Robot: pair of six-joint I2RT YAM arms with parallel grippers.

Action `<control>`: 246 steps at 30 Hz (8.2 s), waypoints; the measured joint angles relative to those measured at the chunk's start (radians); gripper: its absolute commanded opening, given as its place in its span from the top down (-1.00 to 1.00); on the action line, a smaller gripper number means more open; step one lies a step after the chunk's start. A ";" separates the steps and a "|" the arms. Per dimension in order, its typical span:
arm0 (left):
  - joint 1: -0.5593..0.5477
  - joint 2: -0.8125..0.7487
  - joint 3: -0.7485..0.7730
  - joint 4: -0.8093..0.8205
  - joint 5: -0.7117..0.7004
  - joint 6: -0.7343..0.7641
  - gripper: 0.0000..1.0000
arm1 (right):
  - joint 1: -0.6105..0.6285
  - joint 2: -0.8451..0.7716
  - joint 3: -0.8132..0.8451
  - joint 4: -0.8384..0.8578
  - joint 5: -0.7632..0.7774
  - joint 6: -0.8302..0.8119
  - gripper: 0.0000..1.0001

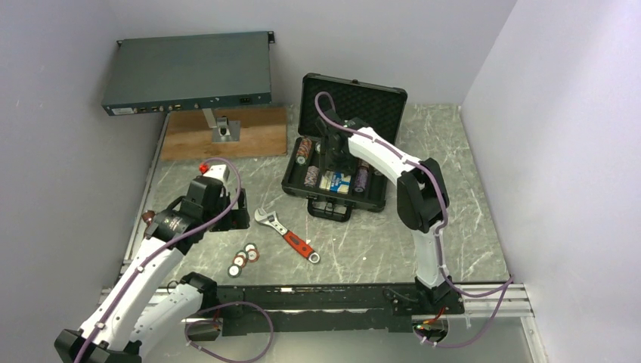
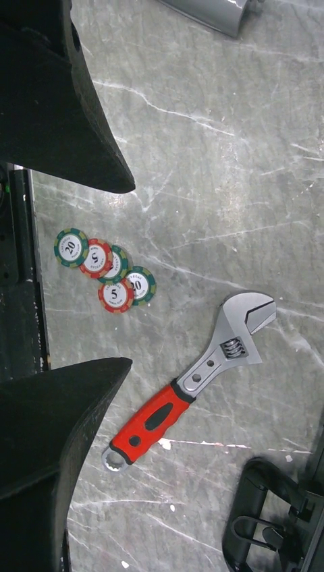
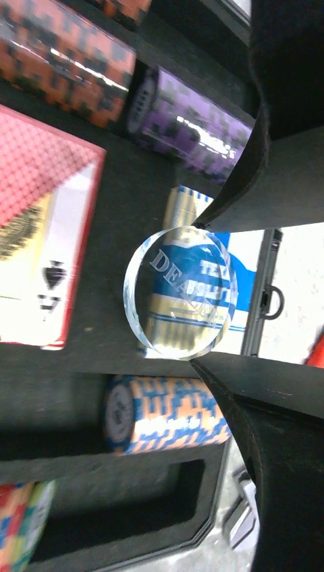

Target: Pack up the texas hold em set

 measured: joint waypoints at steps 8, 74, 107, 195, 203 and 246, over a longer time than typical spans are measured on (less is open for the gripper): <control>0.000 -0.001 0.000 -0.008 -0.021 -0.006 -0.98 | -0.062 0.116 0.158 -0.015 -0.014 -0.024 1.00; -0.025 0.143 0.001 -0.035 0.027 -0.096 0.13 | -0.150 -0.407 -0.308 -0.018 0.010 -0.023 -0.60; -0.071 0.801 0.013 -0.090 0.129 -0.321 0.13 | -0.182 -0.912 -0.624 -0.037 -0.047 -0.131 -0.70; -0.096 0.555 -0.161 0.346 -0.149 -0.294 -0.14 | -0.183 -1.010 -0.736 0.065 -0.047 -0.177 -0.70; -0.101 0.555 -0.162 0.335 -0.169 -0.334 0.01 | -0.183 -1.004 -0.736 0.066 -0.047 -0.173 -0.70; -0.127 0.421 0.167 0.008 -0.109 -0.219 0.95 | -0.183 -1.007 -0.770 0.093 -0.047 -0.127 -0.70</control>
